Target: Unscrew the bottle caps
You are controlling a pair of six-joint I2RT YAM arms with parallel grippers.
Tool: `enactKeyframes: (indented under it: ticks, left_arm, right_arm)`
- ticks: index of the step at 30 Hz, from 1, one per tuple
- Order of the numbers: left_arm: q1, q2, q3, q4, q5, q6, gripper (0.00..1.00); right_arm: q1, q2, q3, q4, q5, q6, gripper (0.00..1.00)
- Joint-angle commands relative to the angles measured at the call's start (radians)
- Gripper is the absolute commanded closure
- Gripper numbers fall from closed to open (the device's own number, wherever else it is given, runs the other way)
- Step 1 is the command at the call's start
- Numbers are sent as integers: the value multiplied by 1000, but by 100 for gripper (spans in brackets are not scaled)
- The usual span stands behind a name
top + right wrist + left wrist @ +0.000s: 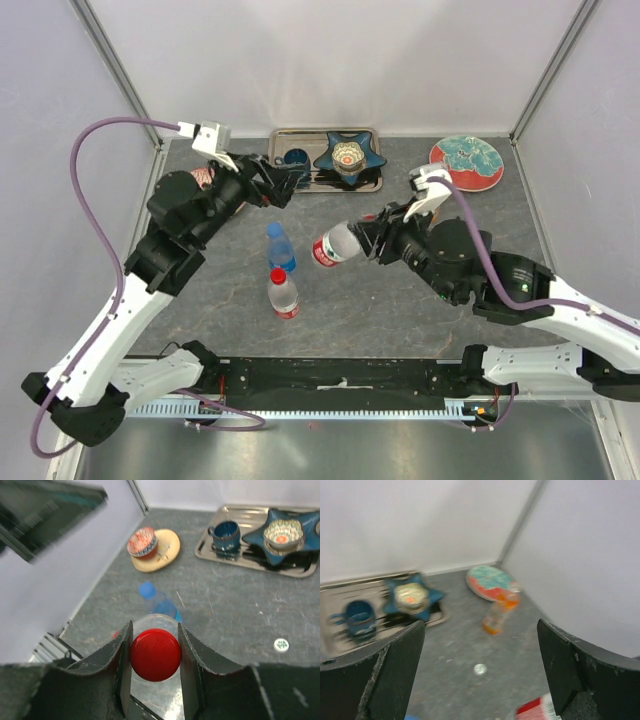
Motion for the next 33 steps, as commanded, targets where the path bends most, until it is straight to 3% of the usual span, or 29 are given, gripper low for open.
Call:
enactKeyframes:
  ticks: [1, 4, 7, 10, 15, 21, 33]
  left_arm:
    - [143, 56, 50, 269, 808, -250, 1]
    - [164, 105, 28, 366, 992, -327, 0]
    - [183, 117, -42, 570, 1187, -431, 0]
    - [181, 156, -73, 706, 1295, -537, 0]
    - [145, 200, -67, 702, 1328, -537, 0]
    - [108, 200, 7, 457, 1259, -338, 0]
    - [72, 157, -48, 406, 1296, -260, 0]
  right_arm:
    - [-38, -58, 2, -2, -87, 54, 100]
    - [-55, -84, 45, -48, -153, 49, 100]
    - [-55, -102, 77, -70, -213, 60, 100]
    - [-57, -106, 109, -68, -259, 57, 100]
    - [-57, -61, 164, -45, -319, 20, 100]
    - [-57, 45, 253, -45, -394, -12, 100]
    - [-132, 134, 309, -30, -458, -15, 100]
